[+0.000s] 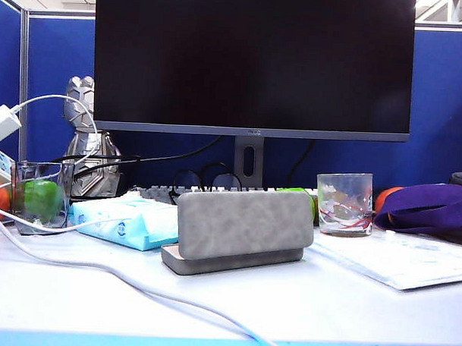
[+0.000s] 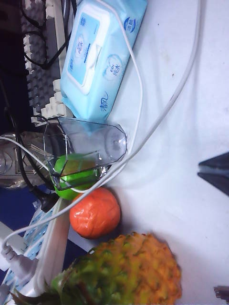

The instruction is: Pick up the glasses, fold the temples of the glasses, place the glasses into the glasses case, and finally close the glasses case.

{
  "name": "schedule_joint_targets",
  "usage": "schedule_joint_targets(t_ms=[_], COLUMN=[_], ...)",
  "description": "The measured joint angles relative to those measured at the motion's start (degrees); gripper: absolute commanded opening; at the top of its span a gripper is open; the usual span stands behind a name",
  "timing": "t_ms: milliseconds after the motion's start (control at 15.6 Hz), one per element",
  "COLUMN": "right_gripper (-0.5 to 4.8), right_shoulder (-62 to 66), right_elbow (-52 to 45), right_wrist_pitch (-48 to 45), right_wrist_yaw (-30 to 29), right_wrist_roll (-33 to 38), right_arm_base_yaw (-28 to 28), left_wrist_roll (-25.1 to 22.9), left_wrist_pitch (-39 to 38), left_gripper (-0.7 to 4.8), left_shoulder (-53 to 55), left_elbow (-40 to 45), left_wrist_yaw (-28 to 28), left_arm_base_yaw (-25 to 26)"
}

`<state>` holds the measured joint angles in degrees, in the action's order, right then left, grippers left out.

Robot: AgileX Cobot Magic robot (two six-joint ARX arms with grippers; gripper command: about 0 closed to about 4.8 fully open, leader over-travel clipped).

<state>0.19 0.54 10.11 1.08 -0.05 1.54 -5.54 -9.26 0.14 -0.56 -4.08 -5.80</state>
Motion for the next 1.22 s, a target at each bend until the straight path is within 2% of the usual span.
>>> schedule_joint_targets(t_ms=[384, 512, 768, 896, 1088, 1217], right_gripper=[-0.01, -0.01, -0.01, -0.01, -0.01, -0.01], right_shoulder=[0.00, 0.00, 0.00, 0.00, 1.55, 6.56], right_elbow=[0.00, 0.02, 2.62, 6.60, 12.79, 20.13], right_wrist_pitch=[-0.02, -0.46, -2.95, -2.19, 2.58, 2.62], right_wrist_yaw=[0.00, 0.00, -0.02, 0.33, 0.37, 0.37], right_wrist_roll=[0.00, 2.25, 4.11, 8.09, 10.32, 10.32], right_arm_base_yaw=[-0.02, -0.02, -0.04, -0.04, -0.04, -0.04], left_wrist_roll=[0.00, 0.04, 5.79, 7.15, 7.37, 7.34], left_wrist_pitch=[0.00, 0.24, 3.32, 4.20, 4.09, 5.51], left_gripper=[-0.05, -0.05, -0.05, -0.05, -0.05, -0.05], left_shoulder=[0.00, 0.00, 0.00, 0.00, 0.20, 3.89], left_elbow=[0.00, 0.00, -1.18, -4.33, -9.33, -15.50], left_wrist_yaw=[0.02, 0.02, 0.00, -0.28, -4.26, -11.39], left_arm_base_yaw=[-0.02, -0.02, -0.02, -0.02, -0.02, -0.02])
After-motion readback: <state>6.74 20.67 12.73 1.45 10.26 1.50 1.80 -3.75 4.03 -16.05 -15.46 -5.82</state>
